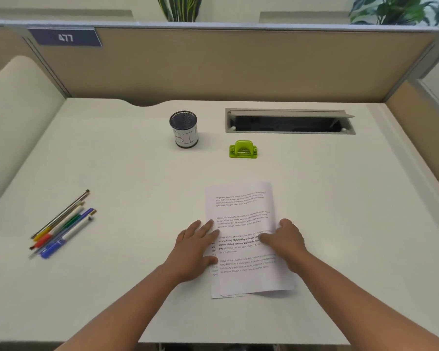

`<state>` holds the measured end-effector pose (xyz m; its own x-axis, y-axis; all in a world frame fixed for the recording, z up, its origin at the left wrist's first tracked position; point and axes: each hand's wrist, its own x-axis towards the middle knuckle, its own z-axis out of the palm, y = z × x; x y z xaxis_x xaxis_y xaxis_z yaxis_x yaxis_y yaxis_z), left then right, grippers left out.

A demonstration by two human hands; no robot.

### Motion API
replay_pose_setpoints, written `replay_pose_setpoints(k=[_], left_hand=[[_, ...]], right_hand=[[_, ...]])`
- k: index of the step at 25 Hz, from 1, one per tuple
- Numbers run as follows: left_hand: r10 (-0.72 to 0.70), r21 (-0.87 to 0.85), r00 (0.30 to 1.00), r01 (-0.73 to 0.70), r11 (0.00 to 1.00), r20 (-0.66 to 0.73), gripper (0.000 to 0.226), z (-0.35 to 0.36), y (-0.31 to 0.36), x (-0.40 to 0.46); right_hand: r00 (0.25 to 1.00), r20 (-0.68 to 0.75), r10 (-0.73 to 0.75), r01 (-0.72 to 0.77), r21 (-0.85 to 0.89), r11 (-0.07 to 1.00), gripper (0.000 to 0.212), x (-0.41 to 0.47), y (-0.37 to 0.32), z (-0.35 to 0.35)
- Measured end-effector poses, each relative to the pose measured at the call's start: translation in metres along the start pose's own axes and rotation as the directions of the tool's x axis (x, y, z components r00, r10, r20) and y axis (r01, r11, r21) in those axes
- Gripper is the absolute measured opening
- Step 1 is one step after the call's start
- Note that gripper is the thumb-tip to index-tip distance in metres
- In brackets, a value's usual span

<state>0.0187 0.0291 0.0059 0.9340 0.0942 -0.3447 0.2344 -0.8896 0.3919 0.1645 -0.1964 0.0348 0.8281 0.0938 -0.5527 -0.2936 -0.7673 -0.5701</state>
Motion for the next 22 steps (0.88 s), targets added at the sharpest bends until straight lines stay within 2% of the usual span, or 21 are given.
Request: replay_pose_setpoints(k=[4,8,11,13,15,17,19,22], left_hand=[[-0.011,-0.017,1.000,0.011,1.000,-0.001,0.075,0.001,0.002,0.000],[-0.054,-0.023,0.998,0.054,0.998,0.010,0.075,-0.003,0.010,0.000],[-0.116,-0.137,0.993,0.119,0.983,0.028,0.072,-0.006,0.022,0.002],[-0.225,-0.315,0.974,0.214,0.925,0.004,0.069,-0.006,0.033,0.004],[-0.365,-0.523,0.931,0.321,0.790,0.020,0.071,-0.009,0.044,0.009],[-0.443,-0.666,0.894,0.372,0.647,0.068,0.073,-0.013,0.050,0.014],[-0.476,-0.712,0.876,0.381,0.589,0.075,0.070,-0.015,0.052,0.018],[-0.488,-0.706,0.870,0.394,0.588,0.079,0.074,-0.014,0.047,0.018]], right_hand=[[0.999,-0.007,0.040,-0.040,-0.011,0.999,0.074,-0.004,-0.002,0.006],[0.998,-0.067,0.010,-0.020,-0.159,0.987,0.071,-0.007,-0.004,0.011],[0.997,-0.074,0.011,-0.026,-0.204,0.979,0.066,-0.008,-0.005,0.012],[0.997,-0.083,-0.009,-0.014,-0.267,0.964,0.062,-0.009,-0.003,0.014],[0.995,-0.093,-0.041,0.009,-0.318,0.948,0.056,-0.012,-0.001,0.019],[0.993,-0.090,-0.071,0.036,-0.339,0.940,0.050,-0.017,-0.001,0.026],[0.993,-0.091,-0.075,0.040,-0.337,0.941,0.046,-0.020,-0.003,0.030],[0.998,-0.068,-0.005,-0.008,-0.197,0.980,0.044,-0.018,-0.007,0.028]])
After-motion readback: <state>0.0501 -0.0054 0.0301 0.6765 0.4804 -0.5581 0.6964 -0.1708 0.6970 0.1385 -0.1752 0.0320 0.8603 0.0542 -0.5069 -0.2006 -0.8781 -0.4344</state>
